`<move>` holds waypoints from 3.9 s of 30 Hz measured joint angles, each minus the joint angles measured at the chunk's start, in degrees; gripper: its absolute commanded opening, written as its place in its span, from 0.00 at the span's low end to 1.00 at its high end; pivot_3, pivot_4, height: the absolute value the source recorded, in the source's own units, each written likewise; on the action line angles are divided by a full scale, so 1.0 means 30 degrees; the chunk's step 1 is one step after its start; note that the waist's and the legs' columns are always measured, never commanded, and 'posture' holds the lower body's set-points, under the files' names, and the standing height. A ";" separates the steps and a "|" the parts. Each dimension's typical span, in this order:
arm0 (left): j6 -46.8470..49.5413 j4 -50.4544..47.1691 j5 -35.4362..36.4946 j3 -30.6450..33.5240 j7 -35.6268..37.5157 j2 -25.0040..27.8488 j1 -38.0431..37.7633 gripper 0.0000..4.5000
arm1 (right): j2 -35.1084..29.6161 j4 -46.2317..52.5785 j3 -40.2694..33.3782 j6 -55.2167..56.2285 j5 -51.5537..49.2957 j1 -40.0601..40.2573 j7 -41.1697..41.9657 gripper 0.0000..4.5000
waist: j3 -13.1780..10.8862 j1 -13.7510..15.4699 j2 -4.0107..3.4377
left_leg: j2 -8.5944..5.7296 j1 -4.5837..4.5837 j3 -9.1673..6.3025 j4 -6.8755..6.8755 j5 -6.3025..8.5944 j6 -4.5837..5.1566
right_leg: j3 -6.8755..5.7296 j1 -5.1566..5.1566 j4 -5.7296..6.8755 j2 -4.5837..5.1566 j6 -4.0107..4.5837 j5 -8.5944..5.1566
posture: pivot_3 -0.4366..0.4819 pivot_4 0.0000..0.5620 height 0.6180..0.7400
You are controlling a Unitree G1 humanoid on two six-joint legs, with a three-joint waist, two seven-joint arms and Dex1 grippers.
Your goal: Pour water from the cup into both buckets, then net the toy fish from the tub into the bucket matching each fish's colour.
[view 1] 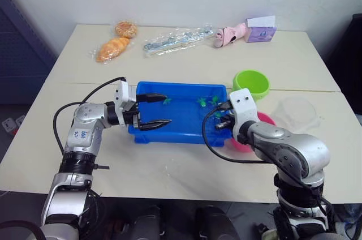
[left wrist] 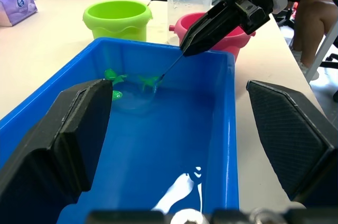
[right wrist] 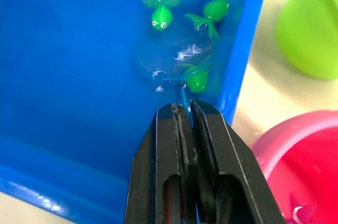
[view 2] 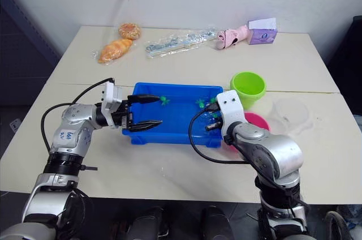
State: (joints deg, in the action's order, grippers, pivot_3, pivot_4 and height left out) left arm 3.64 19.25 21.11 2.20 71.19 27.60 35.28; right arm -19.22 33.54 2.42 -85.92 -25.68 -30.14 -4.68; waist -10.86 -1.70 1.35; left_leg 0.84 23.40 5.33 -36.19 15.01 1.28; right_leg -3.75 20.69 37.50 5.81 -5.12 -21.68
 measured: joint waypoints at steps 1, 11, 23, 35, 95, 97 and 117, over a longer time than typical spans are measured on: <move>0.0000 -0.0010 0.0000 0.0004 -0.0007 0.0001 0.0000 0.97 | -0.0309 0.0030 0.0305 0.0187 0.0131 -0.0057 0.0170 0.00 | 0.0000 0.0005 0.0000 | 0.0000 0.0000 -0.0001 0.0001 0.0000 0.0000 | 0.0000 0.0000 -0.0004 0.0000 0.0000 0.0000 | 0.48 0.27 1.00; -0.0001 -0.0028 0.0000 0.0006 -0.0114 0.0000 -0.0002 0.97 | -0.2263 0.1230 0.2117 0.0964 0.0108 -0.0146 0.3232 0.00 | 0.0000 0.0007 0.0001 | 0.0001 0.0000 -0.0005 -0.0002 0.0000 0.0000 | -0.0008 -0.0007 -0.0013 -0.0002 0.0000 0.0000 | 0.48 0.27 1.00; -0.0011 -0.0025 0.0000 0.0003 -0.0123 -0.0009 -0.0003 0.97 | -0.0958 0.1543 0.0163 -0.1886 0.0587 0.0034 0.3351 0.00 | 0.0000 0.0016 0.0001 | 0.0002 -0.0002 -0.0009 0.0000 -0.0002 -0.0003 | -0.0011 -0.0009 -0.0010 -0.0001 0.0000 0.0000 | 0.48 0.27 1.00; -0.0190 -0.0021 0.0000 0.0003 -0.0140 -0.0021 0.0000 0.97 | 0.3090 0.0688 -0.3298 -0.2105 0.2016 -0.0014 0.2435 0.00 | 0.0000 0.0027 0.0000 | -0.0002 -0.0001 -0.0003 -0.0001 -0.0005 -0.0008 | -0.0009 -0.0004 0.0002 -0.0005 0.0000 0.0000 | 0.48 0.27 1.00; 0.1627 0.0418 0.1871 0.1734 -0.1767 -0.0092 0.0948 0.97 | -0.2333 0.5452 -1.0299 0.4275 -0.1286 0.4522 0.8909 0.00 | -0.0002 0.0115 0.0000 | -0.0013 -0.0011 -0.0012 0.0003 0.0000 0.0011 | -0.0010 -0.0039 -0.0029 -0.0006 -0.0003 0.0001 | 0.48 0.27 1.00; 0.2347 0.0144 0.2163 0.1949 -0.2201 -0.0117 0.1007 0.97 | -0.3924 0.4274 -1.1064 0.5021 -0.1236 0.4704 0.9466 0.00 | -0.0002 0.0057 0.0000 | -0.0013 -0.0022 -0.0003 0.0005 -0.0001 0.0010 | -0.0005 -0.0042 -0.0029 -0.0008 -0.0004 0.0001 | 0.48 0.27 1.00; 0.3556 -0.1735 0.2288 0.1592 -0.3135 -0.0448 0.1245 0.97 | -0.9858 -0.6047 -0.4997 1.7759 0.5836 0.4973 1.0919 0.00 | -0.0003 0.0083 -0.0001 | 0.0001 -0.0039 0.0008 -0.0013 -0.0063 -0.0034 | -0.0012 -0.0044 -0.0020 -0.0031 -0.0004 0.0001 | 0.48 0.27 1.00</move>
State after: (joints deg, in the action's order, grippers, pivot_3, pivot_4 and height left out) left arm 14.31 14.04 27.98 6.97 61.79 26.26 39.02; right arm -48.80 15.40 -12.57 -32.64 -8.17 -15.22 28.08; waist -10.87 -1.45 1.34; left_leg 0.84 23.29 5.36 -36.23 14.82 1.18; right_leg -3.78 20.56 37.44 5.72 -5.13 -21.68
